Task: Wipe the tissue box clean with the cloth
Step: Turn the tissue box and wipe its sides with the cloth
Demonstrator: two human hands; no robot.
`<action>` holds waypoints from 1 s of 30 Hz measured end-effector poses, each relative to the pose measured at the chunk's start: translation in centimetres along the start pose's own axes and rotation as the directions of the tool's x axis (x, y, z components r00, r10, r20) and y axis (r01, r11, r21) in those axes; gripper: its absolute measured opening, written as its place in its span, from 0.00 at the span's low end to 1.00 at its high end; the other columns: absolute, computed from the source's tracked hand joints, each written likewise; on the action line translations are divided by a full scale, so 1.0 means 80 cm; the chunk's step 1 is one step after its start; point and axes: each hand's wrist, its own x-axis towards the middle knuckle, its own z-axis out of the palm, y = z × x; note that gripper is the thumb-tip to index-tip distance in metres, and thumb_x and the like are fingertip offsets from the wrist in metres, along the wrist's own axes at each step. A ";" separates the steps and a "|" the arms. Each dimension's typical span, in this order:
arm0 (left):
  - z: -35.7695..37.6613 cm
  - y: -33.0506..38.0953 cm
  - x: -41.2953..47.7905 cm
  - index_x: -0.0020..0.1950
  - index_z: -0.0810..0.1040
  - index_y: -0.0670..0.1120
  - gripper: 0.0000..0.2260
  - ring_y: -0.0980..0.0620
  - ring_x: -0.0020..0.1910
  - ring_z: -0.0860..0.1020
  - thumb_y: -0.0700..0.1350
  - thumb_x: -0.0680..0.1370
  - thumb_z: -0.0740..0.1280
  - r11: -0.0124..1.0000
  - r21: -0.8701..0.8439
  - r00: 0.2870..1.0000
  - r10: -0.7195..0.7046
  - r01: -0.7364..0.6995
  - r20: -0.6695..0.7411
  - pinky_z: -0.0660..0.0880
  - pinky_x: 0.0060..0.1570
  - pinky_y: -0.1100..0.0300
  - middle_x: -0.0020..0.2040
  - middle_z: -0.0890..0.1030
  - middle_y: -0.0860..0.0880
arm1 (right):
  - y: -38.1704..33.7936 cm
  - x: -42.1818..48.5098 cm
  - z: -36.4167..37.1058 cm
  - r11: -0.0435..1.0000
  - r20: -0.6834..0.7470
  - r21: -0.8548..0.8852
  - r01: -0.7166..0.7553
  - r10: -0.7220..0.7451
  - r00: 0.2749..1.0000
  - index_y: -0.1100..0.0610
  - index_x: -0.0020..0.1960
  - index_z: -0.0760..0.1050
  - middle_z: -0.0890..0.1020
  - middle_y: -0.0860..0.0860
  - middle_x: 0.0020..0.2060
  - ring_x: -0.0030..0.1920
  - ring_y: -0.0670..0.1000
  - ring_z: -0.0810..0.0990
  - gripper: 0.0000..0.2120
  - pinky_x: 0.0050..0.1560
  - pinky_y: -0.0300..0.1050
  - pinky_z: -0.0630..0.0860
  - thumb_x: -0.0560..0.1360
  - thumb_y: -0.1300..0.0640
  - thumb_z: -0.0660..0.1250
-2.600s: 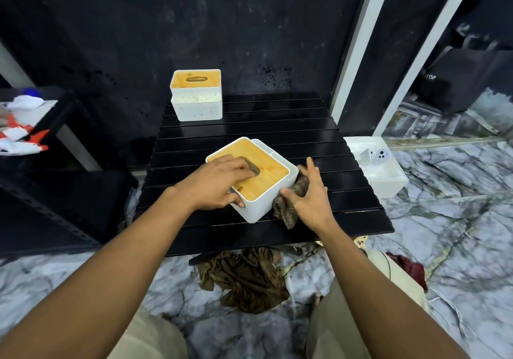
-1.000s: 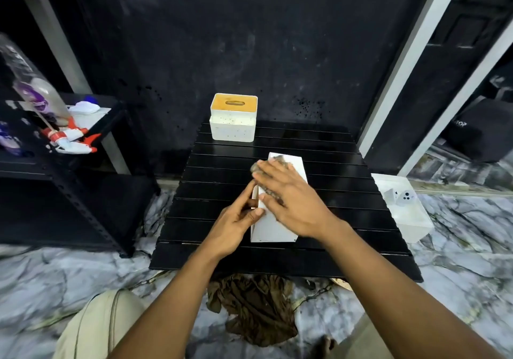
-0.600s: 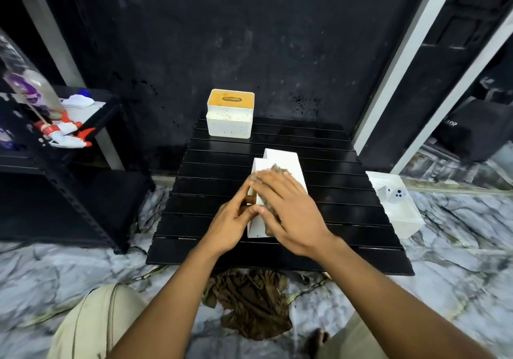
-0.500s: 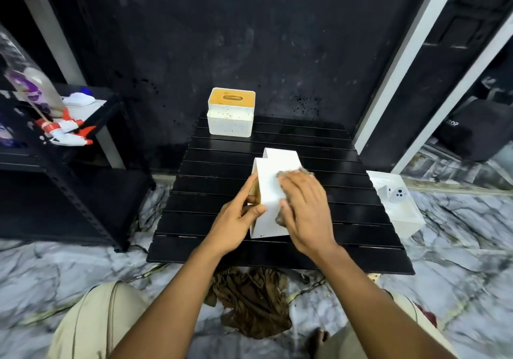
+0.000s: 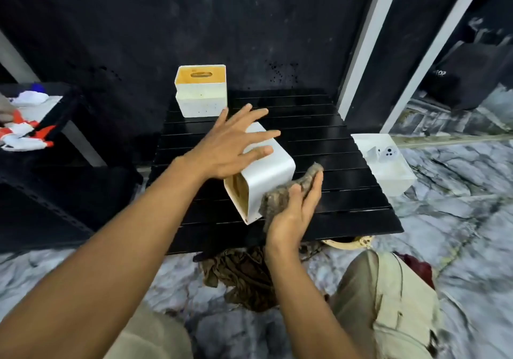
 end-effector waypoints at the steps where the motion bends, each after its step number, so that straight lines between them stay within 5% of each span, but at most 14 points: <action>1: 0.006 -0.005 0.008 0.74 0.62 0.65 0.21 0.52 0.80 0.46 0.63 0.82 0.47 0.999 -0.028 0.998 0.028 -0.027 0.050 0.39 0.76 0.41 0.80 0.54 0.55 | -0.005 -0.002 0.010 1.000 0.055 0.015 0.019 -0.019 0.998 0.44 0.78 0.53 0.55 0.42 0.78 0.77 0.42 0.54 0.28 0.78 0.50 0.55 0.79 0.52 0.54; 5: 0.030 -0.011 0.019 0.72 0.64 0.69 0.25 0.53 0.78 0.53 0.66 0.79 0.40 1.000 -0.011 0.998 -0.006 0.006 0.056 0.51 0.72 0.42 0.77 0.62 0.56 | 0.032 -0.009 0.029 0.964 0.172 -0.225 0.142 -0.104 0.979 0.52 0.79 0.40 0.39 0.44 0.79 0.77 0.40 0.35 0.32 0.76 0.40 0.36 0.80 0.53 0.50; 8: 0.031 -0.010 0.020 0.72 0.65 0.69 0.24 0.53 0.77 0.54 0.64 0.79 0.42 0.999 0.004 0.998 -0.033 0.033 0.056 0.51 0.72 0.43 0.76 0.63 0.56 | 0.055 -0.005 0.021 0.949 0.055 -0.272 -0.161 0.183 0.982 0.51 0.79 0.39 0.38 0.46 0.79 0.78 0.46 0.35 0.32 0.76 0.44 0.36 0.79 0.46 0.46; 10: 0.031 -0.009 0.021 0.71 0.66 0.69 0.22 0.53 0.77 0.54 0.63 0.80 0.44 0.999 0.010 0.998 -0.044 0.043 0.044 0.52 0.71 0.43 0.76 0.63 0.57 | 0.046 0.000 0.023 0.946 0.046 -0.235 -0.225 0.242 0.969 0.51 0.79 0.40 0.40 0.45 0.79 0.78 0.46 0.35 0.34 0.77 0.45 0.37 0.77 0.44 0.46; 16: 0.040 -0.011 0.022 0.70 0.66 0.71 0.22 0.54 0.76 0.57 0.65 0.79 0.43 0.999 0.000 0.999 -0.052 0.052 0.001 0.55 0.70 0.43 0.74 0.64 0.59 | 0.015 -0.002 0.049 0.964 0.141 -0.176 0.201 -0.177 0.974 0.53 0.79 0.43 0.41 0.43 0.79 0.77 0.41 0.36 0.30 0.76 0.40 0.37 0.80 0.48 0.46; 18: 0.040 -0.012 0.023 0.70 0.66 0.71 0.22 0.54 0.76 0.56 0.64 0.80 0.44 0.998 -0.011 0.998 -0.058 0.058 -0.003 0.54 0.70 0.43 0.74 0.65 0.59 | 0.041 -0.007 0.037 0.952 0.118 -0.255 0.167 -0.141 0.983 0.54 0.80 0.42 0.40 0.45 0.79 0.77 0.42 0.35 0.30 0.78 0.45 0.39 0.81 0.49 0.46; 22: 0.039 -0.008 0.022 0.70 0.67 0.69 0.21 0.54 0.76 0.55 0.62 0.80 0.45 0.998 -0.018 0.998 -0.058 0.058 -0.008 0.53 0.70 0.43 0.74 0.64 0.58 | 0.060 -0.004 0.019 0.940 0.081 -0.313 -0.132 0.165 0.983 0.50 0.79 0.38 0.38 0.43 0.78 0.75 0.39 0.35 0.32 0.78 0.53 0.41 0.78 0.43 0.45; 27: 0.041 -0.004 0.019 0.71 0.65 0.70 0.23 0.54 0.77 0.55 0.66 0.77 0.45 0.998 0.010 0.999 -0.054 0.054 -0.007 0.53 0.71 0.42 0.75 0.64 0.58 | 0.036 0.000 0.032 0.957 0.125 -0.261 0.125 -0.095 0.988 0.50 0.79 0.39 0.38 0.40 0.78 0.76 0.39 0.34 0.31 0.77 0.42 0.39 0.80 0.44 0.44; 30: 0.040 -0.002 0.014 0.71 0.65 0.70 0.23 0.53 0.77 0.53 0.65 0.77 0.48 0.996 0.031 0.996 -0.087 0.087 0.001 0.52 0.71 0.43 0.75 0.62 0.58 | 0.056 -0.007 0.020 0.944 0.105 -0.329 0.039 -0.005 0.995 0.49 0.79 0.39 0.39 0.41 0.78 0.77 0.41 0.35 0.31 0.78 0.49 0.41 0.80 0.42 0.44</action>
